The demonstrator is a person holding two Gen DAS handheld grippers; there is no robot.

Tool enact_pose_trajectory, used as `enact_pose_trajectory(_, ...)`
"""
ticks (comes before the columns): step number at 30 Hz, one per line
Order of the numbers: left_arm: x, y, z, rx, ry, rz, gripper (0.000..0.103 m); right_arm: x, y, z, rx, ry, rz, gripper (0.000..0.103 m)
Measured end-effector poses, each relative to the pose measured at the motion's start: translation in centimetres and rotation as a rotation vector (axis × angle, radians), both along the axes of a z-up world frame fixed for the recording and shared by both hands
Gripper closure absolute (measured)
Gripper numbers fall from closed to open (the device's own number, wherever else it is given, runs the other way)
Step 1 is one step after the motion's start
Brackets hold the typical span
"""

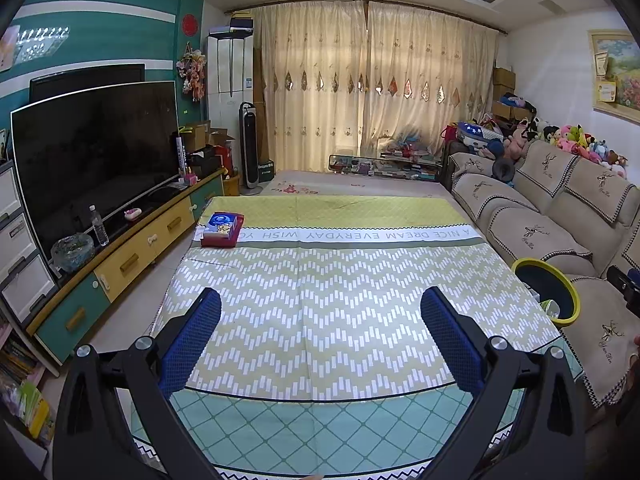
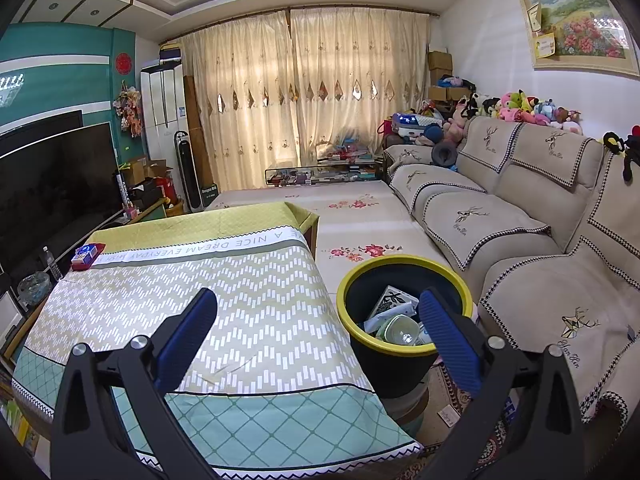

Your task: Collect trash

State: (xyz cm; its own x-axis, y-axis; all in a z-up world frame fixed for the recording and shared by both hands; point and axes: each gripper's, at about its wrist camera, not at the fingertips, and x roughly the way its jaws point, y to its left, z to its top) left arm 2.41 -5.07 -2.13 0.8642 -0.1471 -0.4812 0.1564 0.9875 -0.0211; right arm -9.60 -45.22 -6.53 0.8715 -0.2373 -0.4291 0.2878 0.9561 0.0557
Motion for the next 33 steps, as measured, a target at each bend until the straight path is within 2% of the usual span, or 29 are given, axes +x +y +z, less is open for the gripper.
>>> enact_pose_trajectory(33,0.11,0.09,-0.51,0.001,0.011,-0.002,0.005,0.23,0.13,-0.35,0.008,0.007,0.001,0.007)
